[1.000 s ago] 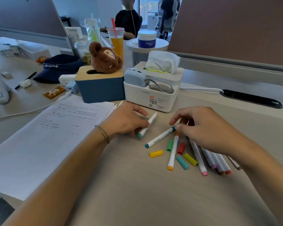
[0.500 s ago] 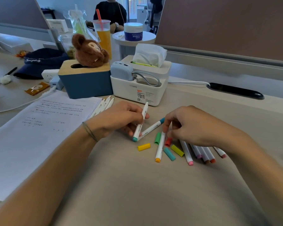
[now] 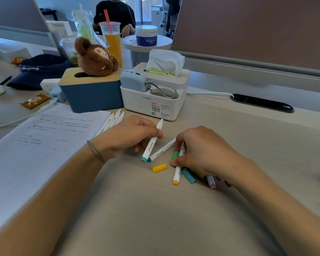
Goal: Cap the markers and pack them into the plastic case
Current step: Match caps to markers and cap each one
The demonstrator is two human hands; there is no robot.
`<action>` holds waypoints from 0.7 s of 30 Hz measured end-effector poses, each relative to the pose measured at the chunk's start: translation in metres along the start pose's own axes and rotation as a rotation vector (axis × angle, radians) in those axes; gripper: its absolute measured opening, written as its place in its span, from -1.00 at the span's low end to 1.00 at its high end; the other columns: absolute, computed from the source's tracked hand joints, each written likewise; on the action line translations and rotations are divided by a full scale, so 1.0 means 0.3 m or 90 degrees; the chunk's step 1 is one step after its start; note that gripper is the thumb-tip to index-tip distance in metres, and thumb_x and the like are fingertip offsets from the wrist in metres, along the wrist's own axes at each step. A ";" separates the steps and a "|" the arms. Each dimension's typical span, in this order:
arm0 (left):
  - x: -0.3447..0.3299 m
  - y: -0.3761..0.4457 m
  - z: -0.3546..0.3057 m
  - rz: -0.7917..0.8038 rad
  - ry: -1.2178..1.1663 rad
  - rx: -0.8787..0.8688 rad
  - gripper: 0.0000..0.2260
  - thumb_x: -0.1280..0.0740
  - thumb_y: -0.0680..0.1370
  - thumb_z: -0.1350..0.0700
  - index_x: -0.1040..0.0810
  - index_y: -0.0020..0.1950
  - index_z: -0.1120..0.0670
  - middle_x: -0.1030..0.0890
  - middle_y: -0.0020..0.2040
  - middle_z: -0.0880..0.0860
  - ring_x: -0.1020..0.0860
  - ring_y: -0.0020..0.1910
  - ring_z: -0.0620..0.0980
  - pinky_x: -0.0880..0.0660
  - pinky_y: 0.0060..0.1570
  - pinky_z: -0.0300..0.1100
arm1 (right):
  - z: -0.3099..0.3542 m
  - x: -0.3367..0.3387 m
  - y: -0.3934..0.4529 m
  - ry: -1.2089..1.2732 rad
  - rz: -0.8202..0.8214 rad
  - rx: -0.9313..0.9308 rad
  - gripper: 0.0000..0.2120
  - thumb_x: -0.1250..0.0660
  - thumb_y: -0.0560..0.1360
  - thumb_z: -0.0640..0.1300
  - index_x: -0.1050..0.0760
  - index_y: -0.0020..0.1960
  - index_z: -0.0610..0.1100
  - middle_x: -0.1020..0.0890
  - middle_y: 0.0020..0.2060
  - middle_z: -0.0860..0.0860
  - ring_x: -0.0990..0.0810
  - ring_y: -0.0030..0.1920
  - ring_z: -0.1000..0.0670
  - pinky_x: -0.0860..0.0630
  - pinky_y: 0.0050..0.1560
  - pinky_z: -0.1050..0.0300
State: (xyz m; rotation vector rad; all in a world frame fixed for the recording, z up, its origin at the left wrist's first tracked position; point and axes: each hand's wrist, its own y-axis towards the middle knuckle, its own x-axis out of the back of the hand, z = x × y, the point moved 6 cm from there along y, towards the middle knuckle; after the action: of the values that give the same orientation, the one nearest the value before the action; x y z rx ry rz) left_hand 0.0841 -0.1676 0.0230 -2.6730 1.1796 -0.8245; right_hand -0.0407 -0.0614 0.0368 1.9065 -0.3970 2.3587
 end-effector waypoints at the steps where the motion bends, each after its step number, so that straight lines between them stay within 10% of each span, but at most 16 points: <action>1: 0.000 -0.001 -0.001 0.000 0.002 -0.001 -0.82 -0.35 0.60 0.04 -0.73 -0.07 0.05 -0.61 -0.33 0.00 -0.50 -0.43 -0.15 -0.41 -0.45 -0.30 | 0.002 -0.003 0.002 0.005 -0.001 0.002 -0.65 -0.51 0.40 0.25 -0.59 0.09 0.11 -0.54 -0.09 0.12 -0.51 -0.03 0.04 -0.52 -0.09 0.07; 10: -0.013 -0.015 -0.023 0.033 0.031 -0.049 -0.83 -0.36 0.59 0.02 -0.73 -0.09 0.00 -0.60 -0.31 0.00 -0.52 -0.37 -0.12 -0.45 -0.38 -0.29 | -0.092 0.097 -0.007 0.584 -0.111 -0.035 -0.77 -0.53 0.39 -0.34 -0.63 0.00 -0.14 -0.74 -0.30 -0.08 -0.73 -0.28 -0.04 -0.70 -0.13 0.02; 21: -0.060 -0.061 -0.076 0.105 0.046 -0.136 -0.87 -0.40 0.55 0.01 -0.71 -0.01 0.01 -0.68 -0.08 0.12 -0.63 -0.13 0.07 -0.60 -0.02 0.00 | -0.133 0.068 0.001 1.025 -0.114 -0.142 -0.74 -0.43 0.46 -0.42 -0.55 0.13 -0.27 -0.75 -0.10 -0.24 -0.75 -0.19 -0.08 -0.69 -0.13 0.14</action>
State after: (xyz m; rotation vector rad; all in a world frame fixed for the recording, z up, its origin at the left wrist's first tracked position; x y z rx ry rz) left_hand 0.0742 -0.1396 0.0401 -2.6795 1.5632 -0.8167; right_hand -0.0832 -0.0537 0.0489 -0.3312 -0.2351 2.6148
